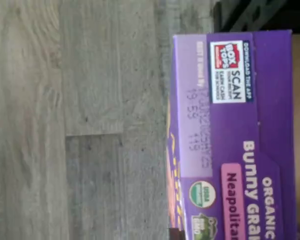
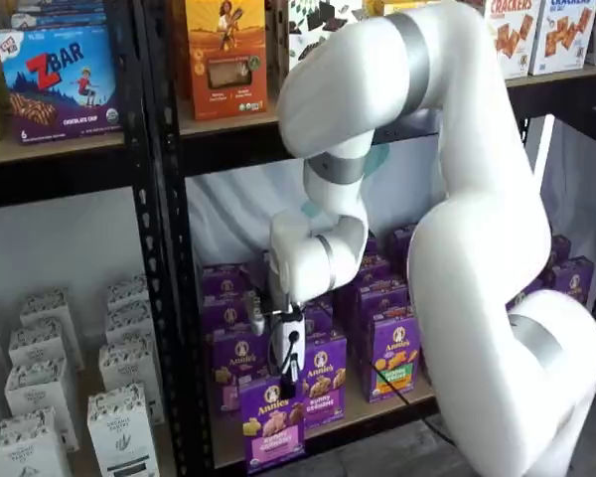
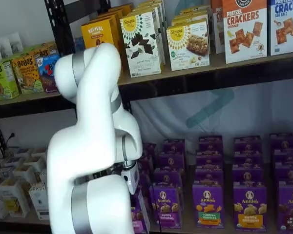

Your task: Pick up the purple box with a pink patch in the middle, on the bottom shelf, the first box from the left

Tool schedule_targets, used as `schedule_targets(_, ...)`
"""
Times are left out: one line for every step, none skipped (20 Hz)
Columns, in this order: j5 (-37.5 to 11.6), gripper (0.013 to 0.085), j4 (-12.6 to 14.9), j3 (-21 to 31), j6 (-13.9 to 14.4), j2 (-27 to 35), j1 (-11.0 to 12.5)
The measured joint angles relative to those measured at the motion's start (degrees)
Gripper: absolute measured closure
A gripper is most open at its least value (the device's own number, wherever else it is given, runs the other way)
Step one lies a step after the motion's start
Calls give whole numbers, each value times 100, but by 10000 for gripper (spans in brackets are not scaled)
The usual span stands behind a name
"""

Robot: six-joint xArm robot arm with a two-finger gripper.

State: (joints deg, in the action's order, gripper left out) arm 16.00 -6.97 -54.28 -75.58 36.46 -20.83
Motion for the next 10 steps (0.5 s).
schedule_targets(-5, 650, 89, 98, 82, -90, 2)
schedule_targets(10, 650, 206, 197, 195, -192, 2)
schedule_targets(53, 650, 254, 279, 252, -289, -9)
schedule_targets(86, 650, 259, 358, 278, -379, -31)
schedule_targets(95, 650, 300, 422, 336, -448, -51)
schedule_targets(96, 650, 380, 514, 440, -540, -78)
schedule_targets(85, 650, 405, 602, 496, -632, -111)
schedule_targets(80, 650, 395, 674, 516, -705, -143)
schedule_targets(85, 650, 391, 744, 546, -785, -175)
schedule_targets(94, 650, 393, 801, 577, -851, -203)
